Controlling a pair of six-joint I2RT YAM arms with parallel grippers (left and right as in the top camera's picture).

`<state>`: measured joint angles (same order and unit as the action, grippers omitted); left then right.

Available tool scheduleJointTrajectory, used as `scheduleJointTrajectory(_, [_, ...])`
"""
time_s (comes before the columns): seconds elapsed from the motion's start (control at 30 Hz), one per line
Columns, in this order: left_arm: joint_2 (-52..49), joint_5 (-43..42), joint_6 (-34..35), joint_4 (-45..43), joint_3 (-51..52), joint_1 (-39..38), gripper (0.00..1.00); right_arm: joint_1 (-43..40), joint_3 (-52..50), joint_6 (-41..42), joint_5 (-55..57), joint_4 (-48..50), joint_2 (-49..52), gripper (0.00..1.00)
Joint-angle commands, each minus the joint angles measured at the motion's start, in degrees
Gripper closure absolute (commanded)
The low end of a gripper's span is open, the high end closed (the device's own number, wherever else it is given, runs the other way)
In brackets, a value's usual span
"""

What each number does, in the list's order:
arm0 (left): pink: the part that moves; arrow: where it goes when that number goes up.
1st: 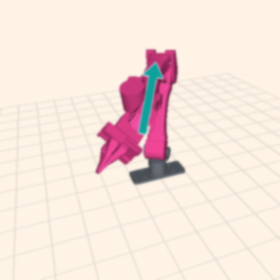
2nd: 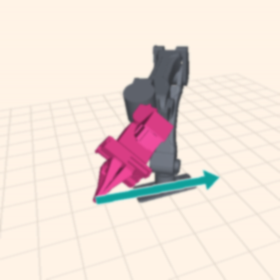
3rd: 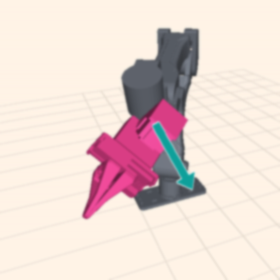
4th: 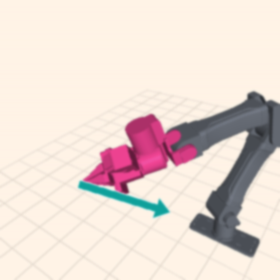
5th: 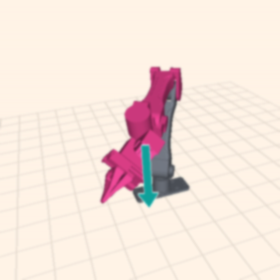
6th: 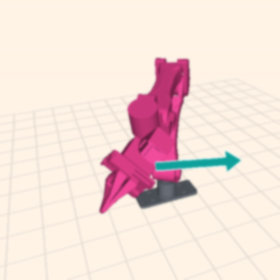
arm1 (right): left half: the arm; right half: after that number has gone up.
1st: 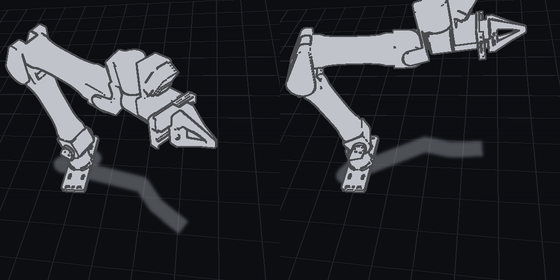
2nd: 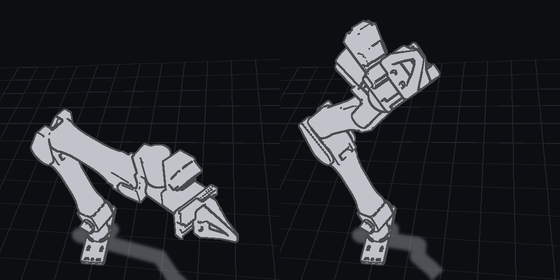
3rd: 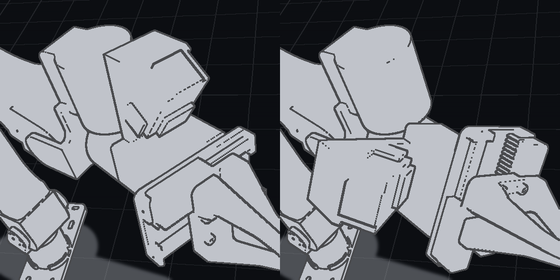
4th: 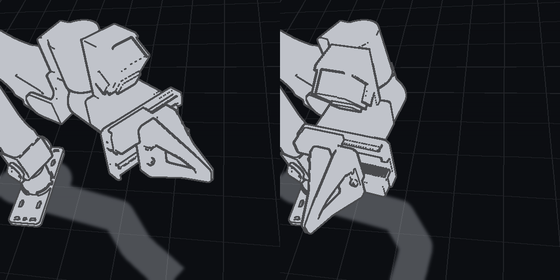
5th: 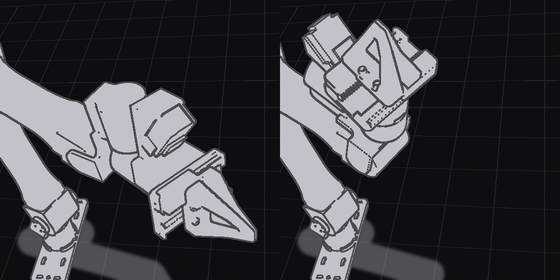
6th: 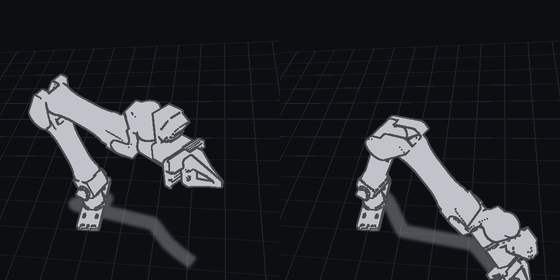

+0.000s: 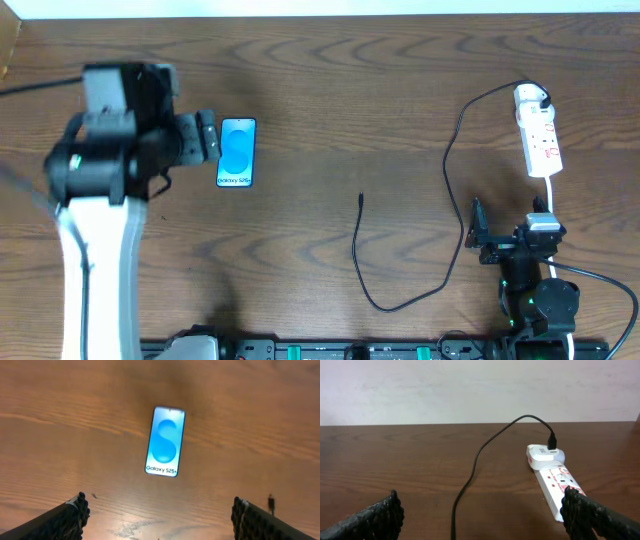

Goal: Plug charger to phone and switch on socket
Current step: 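Move the left gripper over the blue phone and lower onto it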

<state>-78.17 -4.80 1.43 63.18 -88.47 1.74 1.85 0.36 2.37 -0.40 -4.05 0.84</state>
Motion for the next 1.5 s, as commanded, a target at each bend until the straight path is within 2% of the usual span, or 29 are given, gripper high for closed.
scheduleJointTrajectory(0.0, [-4.7,-0.7,-0.6,0.6,-1.0,0.2,0.07,0.5,0.0,0.3,0.2,-0.3,-0.5,0.01])
scheduleJointTrajectory(0.33, [-14.6,-4.4,-0.1,0.7,-1.0,0.2,0.08,0.5,0.0,0.3,0.2,-0.3,-0.5,0.01])
scheduleJointTrajectory(0.37, [-15.1,-5.2,-0.1,0.8,-1.0,0.2,0.18,0.5,0.0,0.3,0.2,-0.3,-0.5,0.01])
scheduleJointTrajectory(0.43, [-15.8,-5.1,-0.2,0.8,-1.0,0.2,0.68,0.5,0.0,0.3,0.2,-0.3,-0.5,0.01])
scheduleJointTrajectory(0.47, [-16.0,-5.0,-0.2,0.7,-1.0,0.2,0.73,0.5,0.0,0.3,0.3,-0.3,-0.5,0.01])
scheduleJointTrajectory(0.5, [-16.2,-5.0,-0.2,0.6,-1.0,0.2,0.73,0.5,0.0,0.3,0.2,-0.3,-0.5,0.01])
scheduleJointTrajectory(0.53, [-16.2,-5.0,-0.2,0.6,-1.0,0.2,0.5,0.5,0.0,0.3,0.2,-0.3,-0.5,0.01])
scheduleJointTrajectory(0.57, [-16.2,-5.1,-0.1,0.5,-1.0,0.2,0.17,0.5,0.0,0.3,0.2,-0.3,-0.5,0.01])
scheduleJointTrajectory(0.6, [-16.2,-5.0,-0.1,0.4,-1.0,0.2,0.01,0.5,0.0,0.3,0.2,-0.3,-0.5,0.01])
scheduleJointTrajectory(0.9, [-16.2,-4.9,-0.4,-1.3,-0.8,0.2,0.01,0.5,0.0,0.3,0.3,-0.3,-0.5,0.01])
scheduleJointTrajectory(1.03, [-16.3,-0.1,-0.6,-3.0,-0.8,-0.1,0.02,0.5,0.0,0.3,0.3,-0.3,-0.5,0.01])
scheduleJointTrajectory(1.2, [-16.6,1.1,-0.6,-3.5,-0.8,-0.9,0.02,0.5,0.0,0.3,0.2,-0.3,-0.5,0.01])
scheduleJointTrajectory(1.47, [-21.9,1.2,-1.1,-4.4,-0.8,-2.7,0.02,0.5,0.0,0.3,0.2,-0.3,-0.5,0.01])
